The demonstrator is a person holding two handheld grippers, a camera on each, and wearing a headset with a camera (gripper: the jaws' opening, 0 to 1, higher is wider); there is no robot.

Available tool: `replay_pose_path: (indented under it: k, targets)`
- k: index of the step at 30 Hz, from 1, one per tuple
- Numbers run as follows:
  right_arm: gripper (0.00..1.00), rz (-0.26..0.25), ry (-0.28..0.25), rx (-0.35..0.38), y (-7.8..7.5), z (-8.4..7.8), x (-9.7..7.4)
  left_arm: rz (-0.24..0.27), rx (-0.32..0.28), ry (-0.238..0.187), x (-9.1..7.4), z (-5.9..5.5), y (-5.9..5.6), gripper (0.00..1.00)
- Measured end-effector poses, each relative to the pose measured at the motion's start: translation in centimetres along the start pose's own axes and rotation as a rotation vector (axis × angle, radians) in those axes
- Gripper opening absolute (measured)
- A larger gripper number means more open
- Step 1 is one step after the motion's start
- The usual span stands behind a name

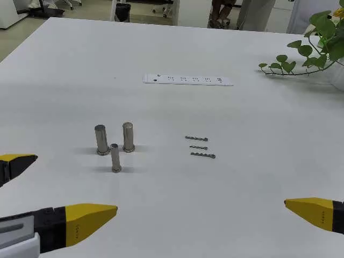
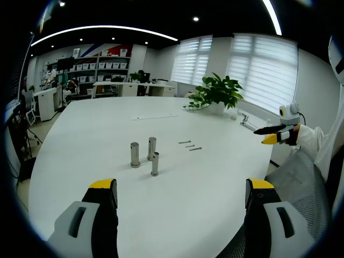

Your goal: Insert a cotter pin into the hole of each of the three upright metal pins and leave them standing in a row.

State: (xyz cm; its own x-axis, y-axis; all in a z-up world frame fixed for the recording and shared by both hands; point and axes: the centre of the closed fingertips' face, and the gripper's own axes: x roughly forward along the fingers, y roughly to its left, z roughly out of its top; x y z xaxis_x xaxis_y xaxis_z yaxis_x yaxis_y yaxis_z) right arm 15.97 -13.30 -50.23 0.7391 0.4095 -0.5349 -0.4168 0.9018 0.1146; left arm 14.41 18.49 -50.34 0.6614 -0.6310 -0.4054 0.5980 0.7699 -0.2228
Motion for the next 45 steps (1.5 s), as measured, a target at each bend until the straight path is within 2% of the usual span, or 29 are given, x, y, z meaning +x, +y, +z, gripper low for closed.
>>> replay_pose_path:
  k: [4, 13, 16, 21, 23, 25, 27, 34, 40, 45]
  targets:
    - [0.98, 0.012, -0.013, 0.017, 0.1, 0.3, 0.0, 0.018, -0.003, -0.015, -0.1, 0.2, 0.4, 0.98]
    - [0.98, 0.020, -0.003, 0.011, 0.2, 0.3, 0.2, 0.024, -0.004, 0.001, -0.3, -0.2, 0.4, 0.98]
    - [0.98, 0.023, -0.002, 0.007, 0.4, 0.3, 0.3, 0.037, 0.019, 0.015, -0.3, -0.3, 0.6, 0.98]
    - [0.98, 0.030, -0.002, 0.003, 0.5, 0.4, 0.3, 0.027, 0.024, 0.016, -0.2, -0.1, 0.4, 0.98]
    - [0.98, 0.035, 0.002, 0.004, 0.6, 0.3, 0.4, 0.013, 0.025, 0.009, -0.2, 0.0, 0.1, 0.93]
    - [0.98, 0.036, 0.007, 0.002, 0.6, 0.2, 0.4, -0.015, 0.022, -0.001, -0.2, 0.2, -0.5, 0.93]
    - [0.98, 0.035, 0.007, 0.004, 0.6, 0.2, 0.4, -0.018, 0.030, -0.003, -0.2, 0.2, -0.7, 0.93]
    - [0.98, 0.036, 0.019, -0.005, 0.9, -0.3, 0.6, -0.042, 0.034, 0.012, -0.2, 0.0, -1.2, 0.93]
    - [0.98, 0.042, 0.025, 0.000, 1.1, -0.4, 0.7, -0.046, 0.030, 0.016, 0.0, -0.1, -1.0, 0.92]
    - [0.98, 0.041, 0.025, 0.000, 1.1, -0.4, 0.8, -0.030, 0.038, 0.017, 0.2, -0.1, -0.4, 0.94]
